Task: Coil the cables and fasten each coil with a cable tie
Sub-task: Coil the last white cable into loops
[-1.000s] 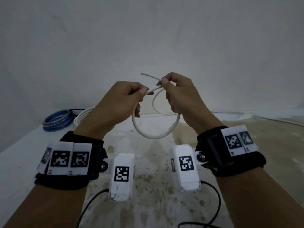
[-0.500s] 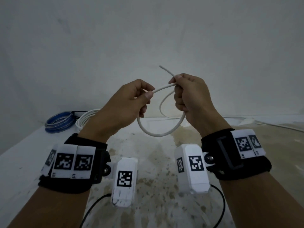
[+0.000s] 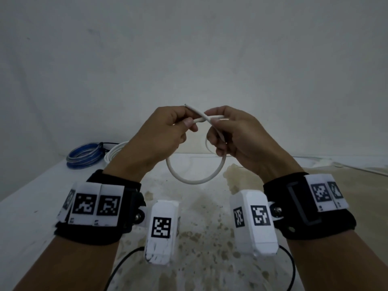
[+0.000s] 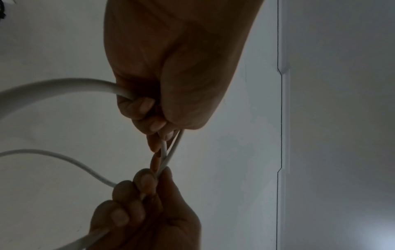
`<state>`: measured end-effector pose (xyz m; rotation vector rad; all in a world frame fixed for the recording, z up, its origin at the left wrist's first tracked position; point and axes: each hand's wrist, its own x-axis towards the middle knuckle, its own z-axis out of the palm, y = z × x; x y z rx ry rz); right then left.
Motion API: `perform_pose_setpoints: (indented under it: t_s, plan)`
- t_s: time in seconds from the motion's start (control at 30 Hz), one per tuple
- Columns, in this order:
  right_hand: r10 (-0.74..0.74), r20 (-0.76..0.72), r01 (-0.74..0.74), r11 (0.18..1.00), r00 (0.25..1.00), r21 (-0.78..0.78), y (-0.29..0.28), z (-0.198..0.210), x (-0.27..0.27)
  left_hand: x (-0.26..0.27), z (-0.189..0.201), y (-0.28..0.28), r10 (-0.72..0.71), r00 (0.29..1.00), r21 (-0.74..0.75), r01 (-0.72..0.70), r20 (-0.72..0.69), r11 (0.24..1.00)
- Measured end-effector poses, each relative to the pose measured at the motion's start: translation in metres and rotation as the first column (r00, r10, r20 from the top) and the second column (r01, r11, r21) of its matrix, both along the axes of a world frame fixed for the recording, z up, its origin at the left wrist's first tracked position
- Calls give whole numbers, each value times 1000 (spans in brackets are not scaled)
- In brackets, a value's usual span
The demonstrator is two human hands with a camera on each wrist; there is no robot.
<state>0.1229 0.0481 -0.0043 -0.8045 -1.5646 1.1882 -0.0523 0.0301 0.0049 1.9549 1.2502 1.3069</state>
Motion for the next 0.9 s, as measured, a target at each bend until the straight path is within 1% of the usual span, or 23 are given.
perform_pose_setpoints:
  t_s: [0.07, 0.13, 0.2, 0.27, 0.43, 0.53, 0.63, 0.9]
  plan:
    - [-12, 61, 11, 1000, 998, 16, -1, 2, 0, -1, 1, -1, -17, 1000, -48, 18, 22, 999]
    - [-18, 103, 15, 1000, 995, 26, -1, 3, 0, 0, 1, -2, -39, 996, -90, 46, 79, 995]
    - [4, 117, -8, 999, 993, 33, -1, 2, 0, 3, 1, -2, -26, 988, -90, 40, 149, 995]
    - [11, 117, -16, 999, 993, 42, -1, 0, -1, 4, -1, 0, 12, 984, -67, 0, 176, 998]
    - [-57, 68, 55, 998, 996, 41, 0, 1, -1, 5, -5, 2, 37, 985, -15, -35, 171, 999]
    - [-74, 76, 71, 996, 994, 54, 1, 1, 0, 7, -7, 2, 63, 991, 29, -67, 121, 997]
    - [-72, 94, 66, 996, 993, 65, 2, 0, 0, 7, -8, 4, 108, 989, 74, -116, 105, 991]
    - [-97, 90, 93, 994, 991, 54, 1, 1, 0, 12, -13, 8, 158, 970, 69, -174, 182, 982]
